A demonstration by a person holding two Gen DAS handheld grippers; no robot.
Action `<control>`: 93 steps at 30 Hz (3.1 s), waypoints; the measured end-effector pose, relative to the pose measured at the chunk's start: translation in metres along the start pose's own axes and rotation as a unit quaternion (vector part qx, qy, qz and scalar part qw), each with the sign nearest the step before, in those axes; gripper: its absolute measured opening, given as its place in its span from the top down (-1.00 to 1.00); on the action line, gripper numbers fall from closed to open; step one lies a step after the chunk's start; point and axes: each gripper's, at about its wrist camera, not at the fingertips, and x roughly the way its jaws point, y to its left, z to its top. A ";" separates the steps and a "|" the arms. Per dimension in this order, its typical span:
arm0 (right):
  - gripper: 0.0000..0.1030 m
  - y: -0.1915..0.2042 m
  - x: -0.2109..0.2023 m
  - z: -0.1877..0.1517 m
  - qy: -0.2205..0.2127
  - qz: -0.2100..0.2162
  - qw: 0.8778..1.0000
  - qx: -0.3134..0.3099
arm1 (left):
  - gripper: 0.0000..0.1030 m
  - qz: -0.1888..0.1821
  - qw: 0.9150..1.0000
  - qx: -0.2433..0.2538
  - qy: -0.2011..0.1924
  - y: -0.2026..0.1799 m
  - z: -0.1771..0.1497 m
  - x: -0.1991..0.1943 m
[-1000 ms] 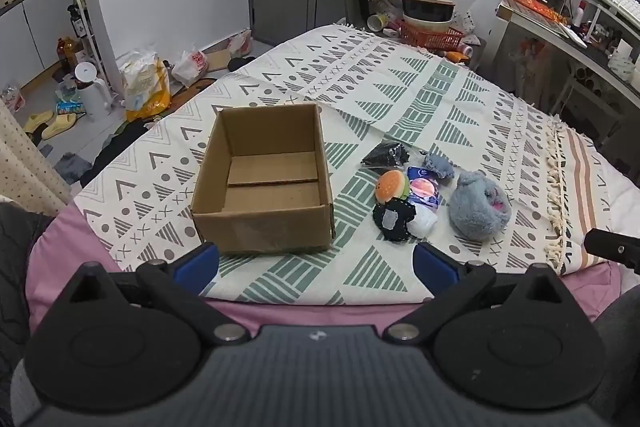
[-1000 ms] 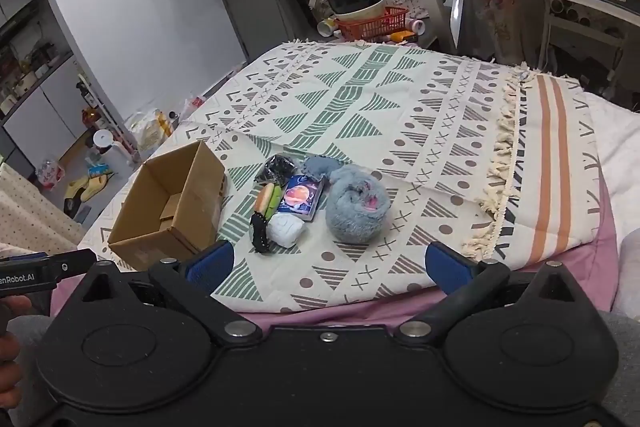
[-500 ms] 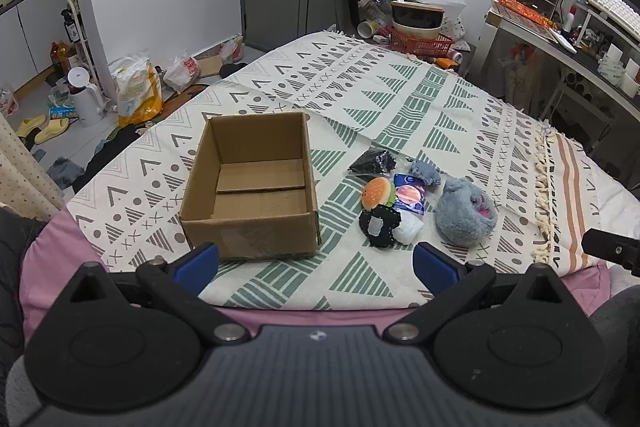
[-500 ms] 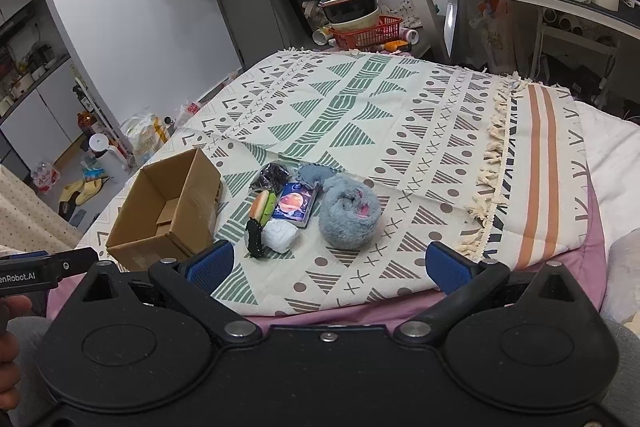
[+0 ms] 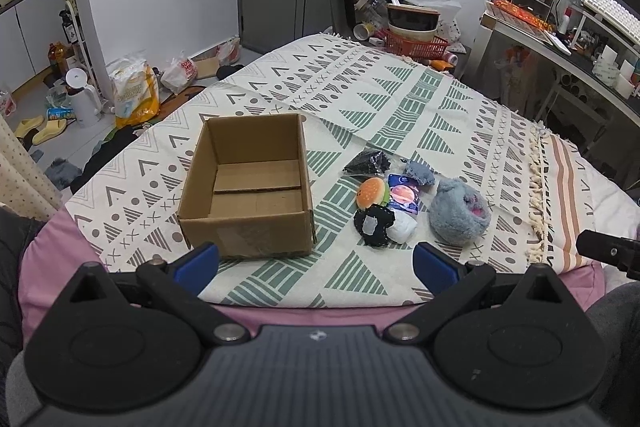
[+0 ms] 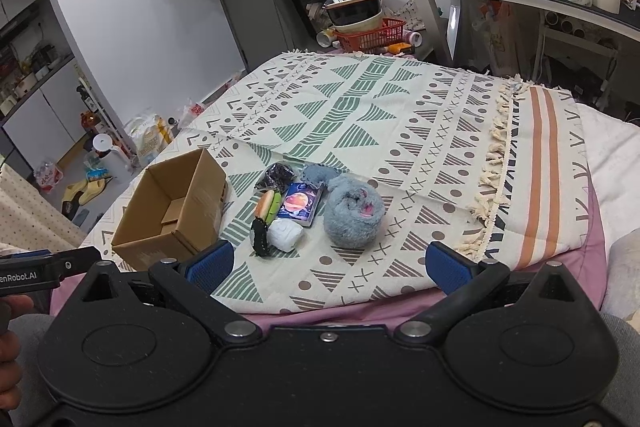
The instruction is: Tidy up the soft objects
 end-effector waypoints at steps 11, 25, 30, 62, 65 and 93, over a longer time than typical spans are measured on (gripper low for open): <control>-1.00 0.002 -0.002 -0.001 -0.001 0.003 1.000 -0.004 | -0.99 -0.001 1.000 -0.001 -0.003 -0.001 0.001 -0.004; -1.00 0.004 -0.001 -0.001 0.003 -0.002 1.000 -0.003 | -0.99 -0.002 1.000 -0.004 -0.005 0.002 0.000 -0.008; -1.00 0.003 0.001 0.000 0.006 -0.002 1.000 -0.002 | -0.99 -0.004 1.000 -0.005 -0.005 0.002 -0.001 -0.009; -1.00 -0.029 0.049 0.027 0.020 0.007 0.999 0.041 | -0.98 -0.020 1.000 -0.008 0.007 -0.011 0.020 0.038; -1.00 -0.033 0.054 0.033 0.020 0.005 0.999 0.041 | -0.98 -0.030 1.000 -0.006 0.006 -0.018 0.024 0.045; -0.35 -0.093 0.145 0.061 0.072 0.068 0.984 0.148 | -0.51 -0.102 0.993 -0.033 0.051 -0.087 0.061 0.141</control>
